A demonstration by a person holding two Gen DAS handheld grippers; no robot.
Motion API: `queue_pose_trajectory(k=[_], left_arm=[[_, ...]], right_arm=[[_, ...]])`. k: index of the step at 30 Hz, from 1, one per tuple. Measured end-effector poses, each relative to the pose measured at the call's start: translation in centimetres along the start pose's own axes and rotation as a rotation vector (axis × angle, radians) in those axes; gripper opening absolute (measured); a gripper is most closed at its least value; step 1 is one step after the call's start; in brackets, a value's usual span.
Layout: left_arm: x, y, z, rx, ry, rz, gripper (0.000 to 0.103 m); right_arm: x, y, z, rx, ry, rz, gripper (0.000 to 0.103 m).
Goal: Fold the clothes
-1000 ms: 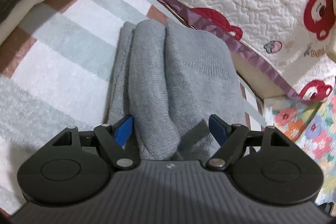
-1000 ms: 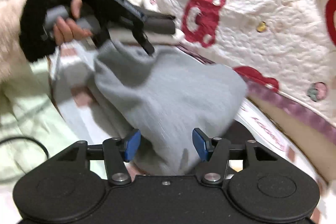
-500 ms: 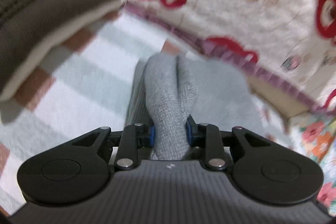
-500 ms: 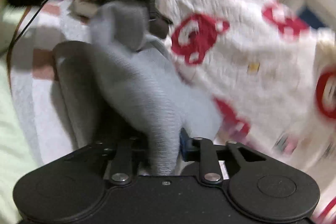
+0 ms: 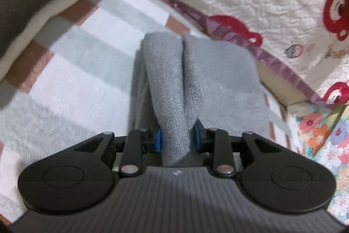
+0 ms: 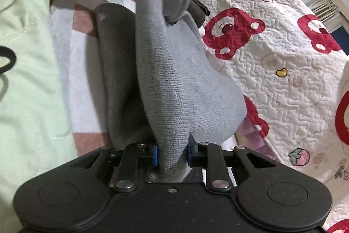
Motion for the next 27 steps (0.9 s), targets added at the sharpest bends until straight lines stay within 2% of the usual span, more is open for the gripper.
queue_pose_trajectory(k=[2,5,7,9,10,12,14,17,20,21,23,24,25,26,27], left_arm=[[0.5,0.5,-0.3,-0.059,0.009,-0.047,0.027],[1.2,1.4,-0.6,-0.148,0.022,-0.117,0.028],[1.5,1.5,-0.9,-0.168,0.044,-0.129,0.029],[1.4,1.2,-1.1,-0.147,0.049,-0.107,0.029],[0.7,0.7,-0.9,-0.122,0.033,-0.100,0.029],[-0.6,-0.4,-0.5,-0.071,0.002,-0.085,0.032],[-2.0,-1.4,-0.1,-0.019,-0.029,-0.071,0.042],[-4.0,-3.0,0.5,0.057,-0.076,-0.049,0.044],[-6.3,-6.2,0.3,0.160,-0.119,-0.122,0.049],[-6.7,-7.6,-0.1,0.208,-0.116,-0.154,0.052],[-6.2,-9.8,-1.5,0.308,-0.070,-0.161,0.058],[-5.5,-10.5,-2.3,0.357,-0.038,-0.139,0.059],[-4.3,-10.7,-3.1,0.403,0.000,-0.079,0.059],[-2.9,-10.6,-3.8,0.445,0.038,0.002,0.059],[-1.9,-9.9,-4.4,0.496,0.064,0.117,0.059]], right_arm=[[-0.9,-0.6,0.2,0.123,0.013,0.061,0.029],[-3.4,-4.0,1.6,0.605,-0.014,0.274,0.033],[-4.4,-6.7,2.8,0.871,-0.096,0.442,0.027],[-4.1,-9.5,3.9,0.997,-0.152,0.447,0.028],[-3.6,-10.5,4.3,1.024,-0.165,0.440,0.031],[-1.6,-10.8,4.6,1.015,-0.143,0.440,0.031],[1.3,-8.9,4.1,0.927,-0.037,0.425,0.031],[4.5,-4.7,2.1,0.885,0.116,0.471,0.032],[4.8,-3.3,1.6,0.885,0.089,0.465,0.032],[4.7,-3.1,1.7,0.880,0.075,0.457,0.032],[4.8,-3.2,1.7,0.886,0.075,0.463,0.032],[4.6,-3.5,1.7,0.885,0.068,0.456,0.032],[4.3,-3.8,1.7,0.883,0.057,0.445,0.032],[4.0,-4.1,1.8,0.880,0.047,0.434,0.032],[3.7,-4.4,1.8,0.878,0.037,0.423,0.032]])
Point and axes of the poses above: each gripper's, at about its wrist camera, not at the fingertips, and x roughly the way its jaws point, y to its left, z to its top, the point moved 9 cm from there along x, roughly the way its jaws point, and after that the axes turned 7 degrees about x, right-handed, at the moved point
